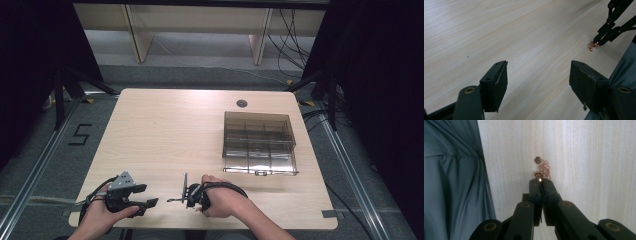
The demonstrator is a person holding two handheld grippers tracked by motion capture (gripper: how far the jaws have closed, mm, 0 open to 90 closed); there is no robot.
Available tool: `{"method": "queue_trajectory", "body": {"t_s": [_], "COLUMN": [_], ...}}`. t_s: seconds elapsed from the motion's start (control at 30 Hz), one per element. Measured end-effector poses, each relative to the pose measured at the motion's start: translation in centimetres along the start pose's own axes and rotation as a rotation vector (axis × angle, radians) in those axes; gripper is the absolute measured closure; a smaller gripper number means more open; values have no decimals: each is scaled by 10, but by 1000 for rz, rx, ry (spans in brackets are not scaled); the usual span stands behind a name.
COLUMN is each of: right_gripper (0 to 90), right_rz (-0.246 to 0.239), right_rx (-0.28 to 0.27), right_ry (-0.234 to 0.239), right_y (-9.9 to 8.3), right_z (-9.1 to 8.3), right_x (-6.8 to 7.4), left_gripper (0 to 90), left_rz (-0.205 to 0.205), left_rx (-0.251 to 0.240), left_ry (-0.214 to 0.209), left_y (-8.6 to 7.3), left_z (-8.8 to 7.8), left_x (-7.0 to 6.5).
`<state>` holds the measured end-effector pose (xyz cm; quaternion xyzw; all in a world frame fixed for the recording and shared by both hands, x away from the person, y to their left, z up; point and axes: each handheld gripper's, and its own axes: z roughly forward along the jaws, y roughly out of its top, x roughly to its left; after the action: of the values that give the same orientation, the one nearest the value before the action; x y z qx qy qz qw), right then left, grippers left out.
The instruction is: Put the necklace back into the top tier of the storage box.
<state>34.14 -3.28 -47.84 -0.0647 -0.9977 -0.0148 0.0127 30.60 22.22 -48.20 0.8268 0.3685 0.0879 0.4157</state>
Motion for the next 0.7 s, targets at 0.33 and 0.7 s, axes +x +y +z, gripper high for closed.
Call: {"method": "queue_trajectory", "body": {"t_s": [0.33,0.7], "right_gripper": [882,882], "right_rz": [22,14], "right_rx": [-23,-120], "right_ry": [6,-14], "right_y": [-8,-15], "right_z": [-2,-22], "right_x": [-4,-5], "left_gripper": [308,308], "left_rz": [0,1], "left_rx": [0,1], "left_ry": [-1,0], "left_y": [0,0], "left_z": [0,0], "left_x": [0,0]}}
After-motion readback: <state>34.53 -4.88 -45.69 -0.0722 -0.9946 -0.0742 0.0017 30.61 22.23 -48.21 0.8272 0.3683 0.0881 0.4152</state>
